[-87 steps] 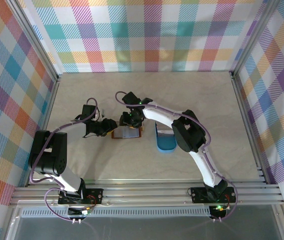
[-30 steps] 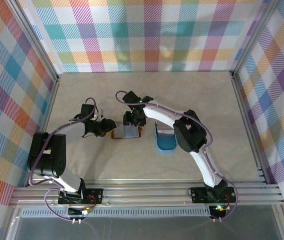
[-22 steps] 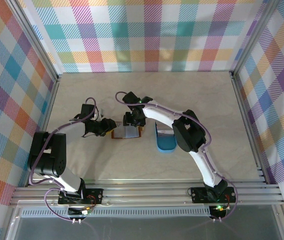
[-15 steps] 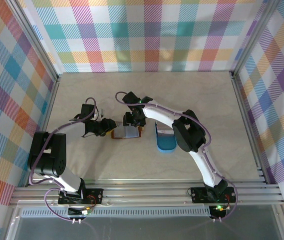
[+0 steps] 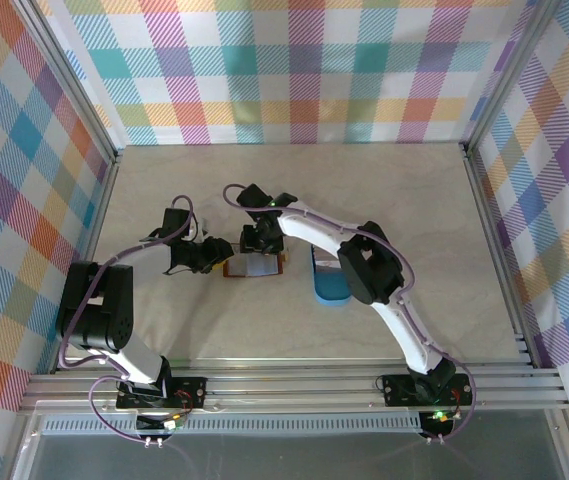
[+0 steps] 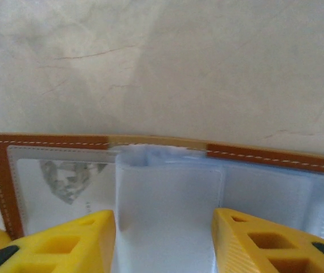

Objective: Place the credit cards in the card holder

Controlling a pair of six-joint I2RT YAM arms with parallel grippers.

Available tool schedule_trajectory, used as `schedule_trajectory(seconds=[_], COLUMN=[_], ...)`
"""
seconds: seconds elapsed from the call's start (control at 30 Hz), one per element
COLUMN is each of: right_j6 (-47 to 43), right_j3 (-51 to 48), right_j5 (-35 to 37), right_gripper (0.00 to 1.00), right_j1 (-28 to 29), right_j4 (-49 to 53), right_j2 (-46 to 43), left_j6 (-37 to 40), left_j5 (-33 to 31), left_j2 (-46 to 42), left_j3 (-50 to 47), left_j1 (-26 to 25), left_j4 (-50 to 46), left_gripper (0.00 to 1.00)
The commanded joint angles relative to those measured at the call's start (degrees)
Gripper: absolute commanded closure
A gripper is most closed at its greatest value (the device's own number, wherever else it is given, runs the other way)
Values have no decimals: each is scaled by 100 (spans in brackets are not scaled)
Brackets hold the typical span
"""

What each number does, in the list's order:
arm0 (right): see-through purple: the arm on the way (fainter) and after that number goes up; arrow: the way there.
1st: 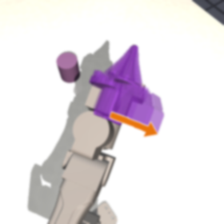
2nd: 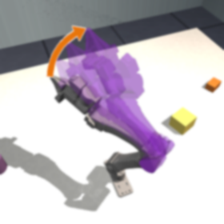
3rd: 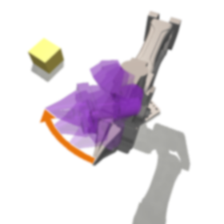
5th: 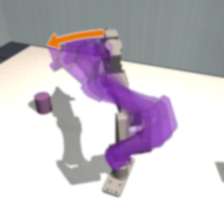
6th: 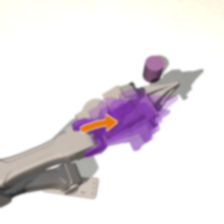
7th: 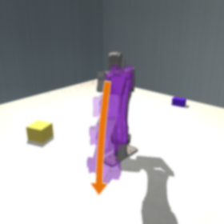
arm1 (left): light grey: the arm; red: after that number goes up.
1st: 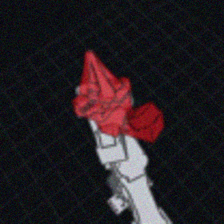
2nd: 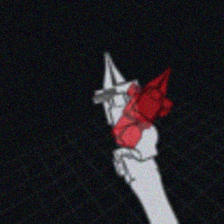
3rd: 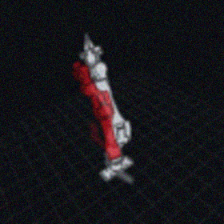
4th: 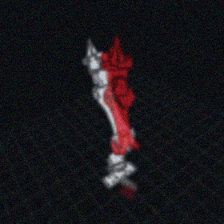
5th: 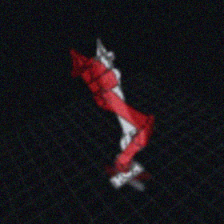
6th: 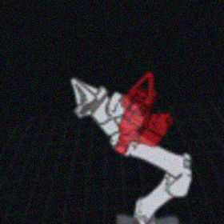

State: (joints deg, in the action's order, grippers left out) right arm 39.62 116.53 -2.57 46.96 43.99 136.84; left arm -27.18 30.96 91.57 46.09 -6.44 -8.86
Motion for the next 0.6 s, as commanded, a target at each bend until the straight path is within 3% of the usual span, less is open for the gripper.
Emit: schedule_trajectory(seconds=[0.0,0.57], right_j6=[175,380], right_j3=[123,-7], right_j5=[-323,-593], right_gripper=[54,73], right_j1=[59,133], right_j4=[155,-235], right_j2=[181,-8], left_j6=[103,99], left_j5=[16,-124], left_j2=[-12,-127], left_j3=[47,67], left_j1=[59,55], left_j4=[-25,-212], left_gripper=[62,62])
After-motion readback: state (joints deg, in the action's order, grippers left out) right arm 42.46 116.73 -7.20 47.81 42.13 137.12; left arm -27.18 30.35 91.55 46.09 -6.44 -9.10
